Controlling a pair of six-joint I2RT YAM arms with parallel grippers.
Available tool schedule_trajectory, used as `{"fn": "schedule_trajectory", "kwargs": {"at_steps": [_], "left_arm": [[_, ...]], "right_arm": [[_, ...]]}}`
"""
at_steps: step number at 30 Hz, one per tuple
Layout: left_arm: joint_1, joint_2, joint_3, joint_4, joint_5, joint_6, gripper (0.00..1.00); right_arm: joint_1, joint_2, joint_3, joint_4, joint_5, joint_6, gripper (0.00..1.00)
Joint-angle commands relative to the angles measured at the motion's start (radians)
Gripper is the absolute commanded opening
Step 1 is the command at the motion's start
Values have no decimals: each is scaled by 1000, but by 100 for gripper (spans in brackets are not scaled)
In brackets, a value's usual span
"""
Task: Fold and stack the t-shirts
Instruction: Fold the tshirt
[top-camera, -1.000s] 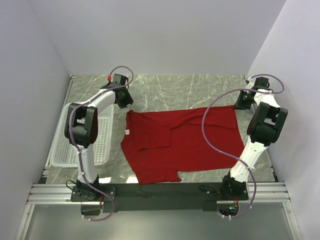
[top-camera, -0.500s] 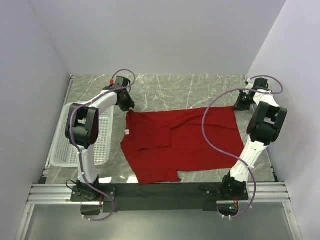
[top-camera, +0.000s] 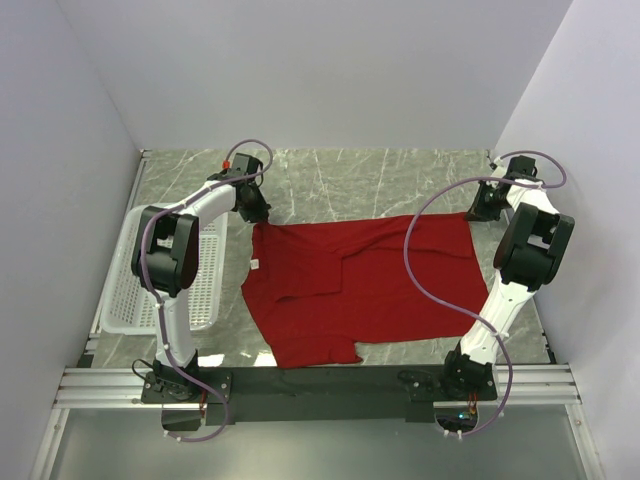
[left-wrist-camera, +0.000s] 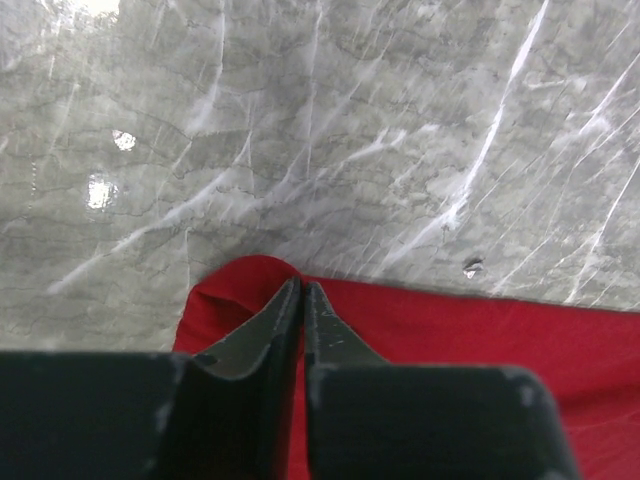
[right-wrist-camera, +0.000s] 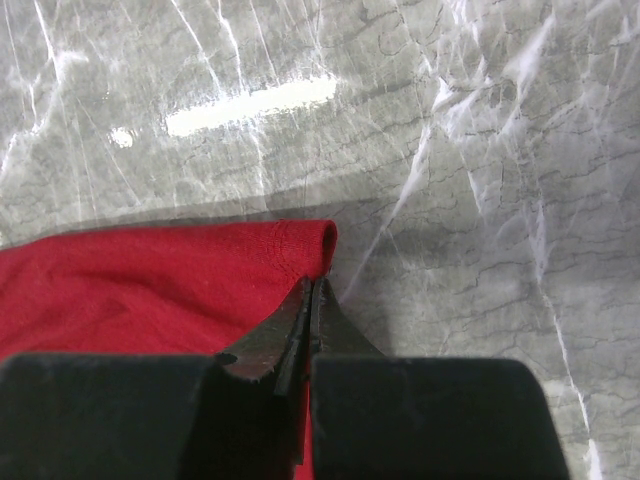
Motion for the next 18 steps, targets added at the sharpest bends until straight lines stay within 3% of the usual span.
{"fn": "schedule_trajectory", "kwargs": {"at_steps": [1,5,18], "left_arm": [[-5,-1,6,0,27,-2,10],[-5,-15,0,6,25,3,1],[59,-89,35,45,-85,-26,1]], "right_arm": [[-10,-6,37,20,-13,4,0],[-11,-7,37,21,-16,9,0],[-19,-38,20,76,-17,55,0]]}}
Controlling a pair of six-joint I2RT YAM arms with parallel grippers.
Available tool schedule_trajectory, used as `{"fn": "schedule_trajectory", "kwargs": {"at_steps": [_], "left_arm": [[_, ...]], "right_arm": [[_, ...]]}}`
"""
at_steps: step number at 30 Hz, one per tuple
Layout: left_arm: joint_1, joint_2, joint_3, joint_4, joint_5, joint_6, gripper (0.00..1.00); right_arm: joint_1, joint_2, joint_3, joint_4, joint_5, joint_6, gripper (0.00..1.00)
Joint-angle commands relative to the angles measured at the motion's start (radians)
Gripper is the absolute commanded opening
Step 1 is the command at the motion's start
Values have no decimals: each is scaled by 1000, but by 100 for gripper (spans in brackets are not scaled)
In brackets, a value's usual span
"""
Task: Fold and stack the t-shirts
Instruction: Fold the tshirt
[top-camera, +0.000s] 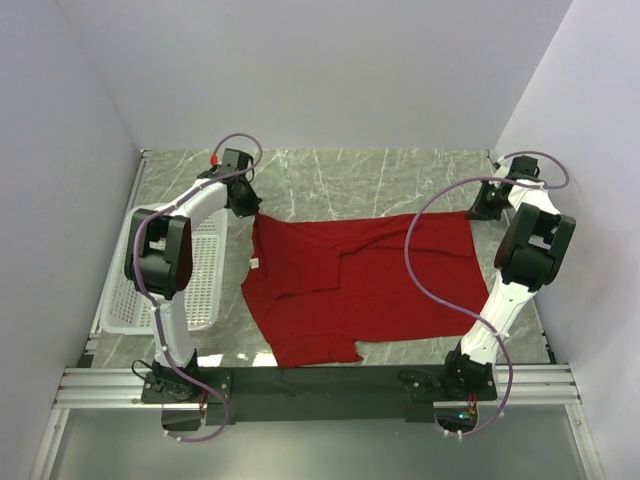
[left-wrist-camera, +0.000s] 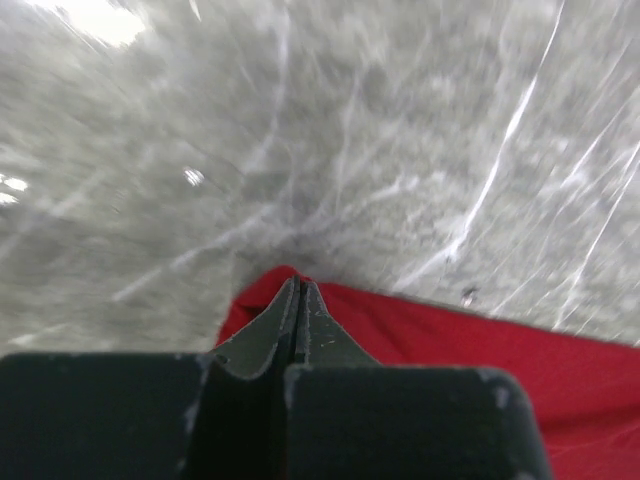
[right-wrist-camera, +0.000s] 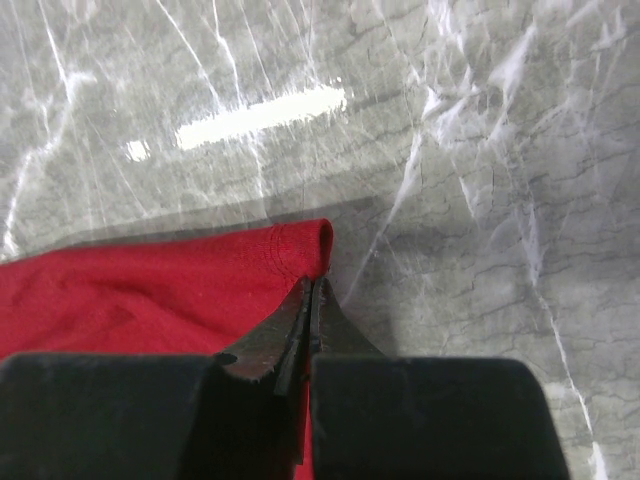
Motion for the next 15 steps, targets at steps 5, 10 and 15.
{"fn": "schedule_trajectory", "kwargs": {"at_steps": [5,10,15], "left_arm": [[49,-7,122,46,-46,-41,1],[64,67,245,24,-26,-46,1],[81,172,381,-13,-3,-43,1]], "right_arm": [[-11,-27,39,92,-14,77,0],[-11,23,108,86,-23,107,0],[-9,73,193,83,-33,143,0]]}}
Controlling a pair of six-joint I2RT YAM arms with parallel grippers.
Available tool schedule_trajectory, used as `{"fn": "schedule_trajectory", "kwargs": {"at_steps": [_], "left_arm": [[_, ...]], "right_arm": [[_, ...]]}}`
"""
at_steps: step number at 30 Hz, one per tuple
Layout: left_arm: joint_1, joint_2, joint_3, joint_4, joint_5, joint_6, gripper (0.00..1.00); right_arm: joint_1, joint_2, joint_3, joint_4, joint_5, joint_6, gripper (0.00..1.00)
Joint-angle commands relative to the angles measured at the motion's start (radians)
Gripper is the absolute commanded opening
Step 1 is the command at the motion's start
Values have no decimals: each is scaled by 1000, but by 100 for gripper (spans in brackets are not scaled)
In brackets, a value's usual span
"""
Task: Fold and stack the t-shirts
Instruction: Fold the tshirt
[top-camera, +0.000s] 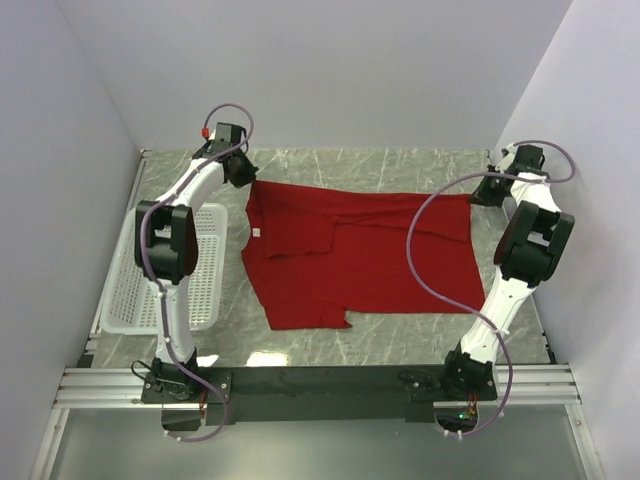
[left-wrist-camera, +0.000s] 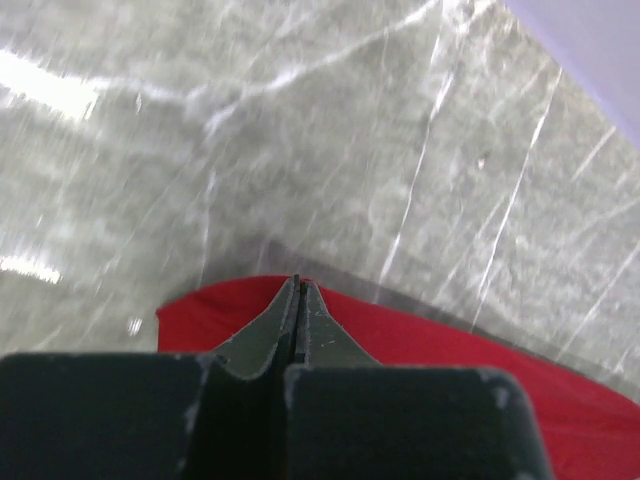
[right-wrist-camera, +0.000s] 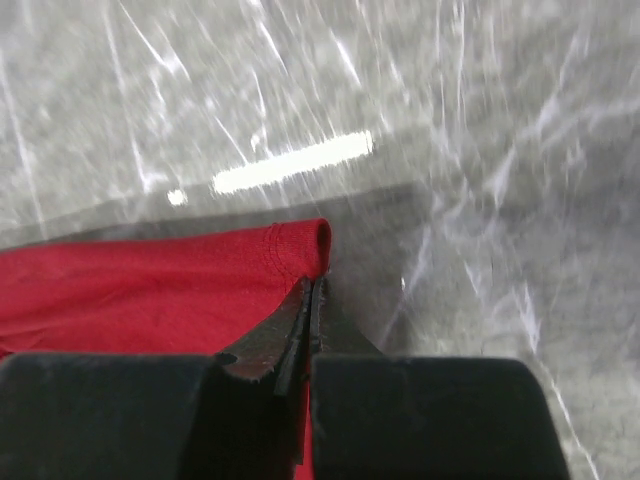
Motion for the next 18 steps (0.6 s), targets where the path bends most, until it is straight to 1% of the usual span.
{"fn": "schedule_trajectory", "kwargs": {"at_steps": [1,9,14,18], "left_arm": [[21,69,108,-22,9,-3,1],[62,222,315,-58,31,-23,1],[79,265,353,-45,32,-48,1],[84,279,359,-25,28,-72,1]], "right_arm": [[-7,46,97,33,-9,42,0],[26,144,291,24,23,110,0],[75,199,396,33,71,139,0],[108,219,443,62,173,162,0]]}}
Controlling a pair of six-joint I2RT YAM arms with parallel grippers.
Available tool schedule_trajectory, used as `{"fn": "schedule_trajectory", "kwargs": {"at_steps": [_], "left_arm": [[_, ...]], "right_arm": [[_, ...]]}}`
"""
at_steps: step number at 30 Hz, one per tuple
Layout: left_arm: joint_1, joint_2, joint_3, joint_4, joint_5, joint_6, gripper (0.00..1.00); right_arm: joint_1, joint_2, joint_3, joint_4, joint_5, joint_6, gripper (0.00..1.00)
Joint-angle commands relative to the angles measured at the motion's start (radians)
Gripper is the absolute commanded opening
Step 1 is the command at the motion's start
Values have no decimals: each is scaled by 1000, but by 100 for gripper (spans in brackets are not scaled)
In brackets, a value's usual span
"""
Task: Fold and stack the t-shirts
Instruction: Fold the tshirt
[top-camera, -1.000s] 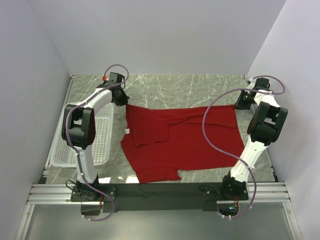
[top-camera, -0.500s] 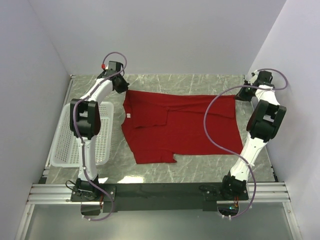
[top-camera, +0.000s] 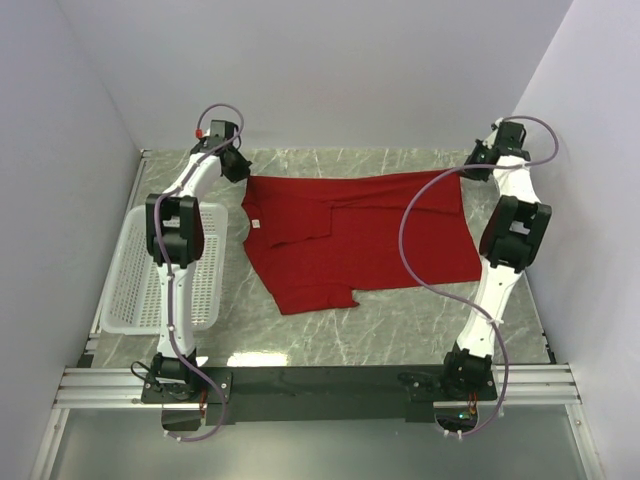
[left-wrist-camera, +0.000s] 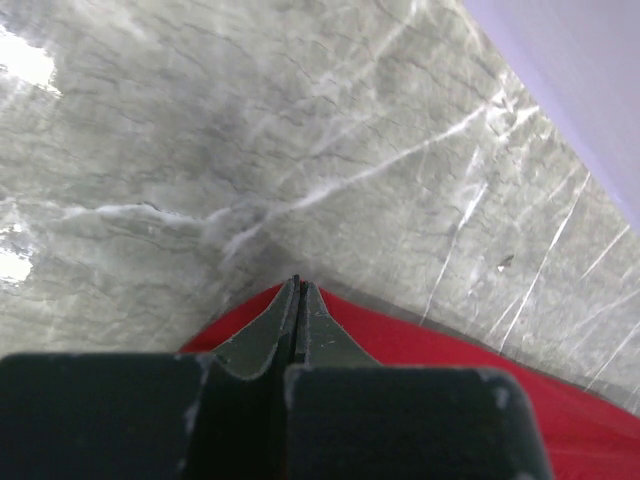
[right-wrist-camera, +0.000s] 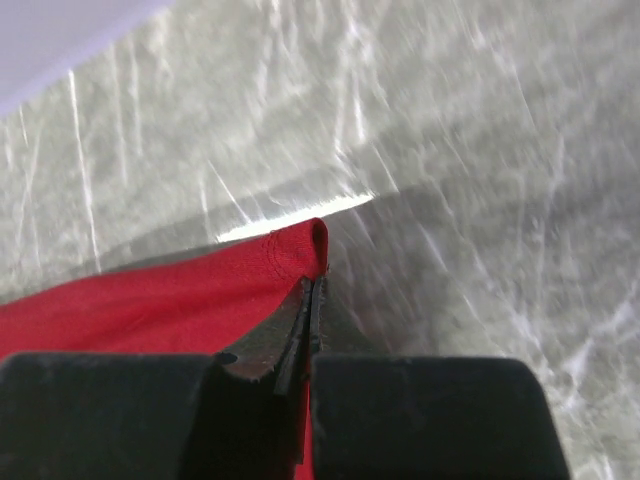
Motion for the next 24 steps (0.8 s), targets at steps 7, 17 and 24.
{"fn": "schedule_trajectory", "kwargs": {"at_steps": [7,17,24], "left_arm": [[16,48,114,37,-3,-54,1],[17,-108,79,146,15,23,62],[-21,-468,-272,319,78,317,68]], "right_arm": [[47,37,120,109,190,56,4],[32,-58,126,67,138,-53,63],[44,-331,-180,-185,-400,-578,67]]}}
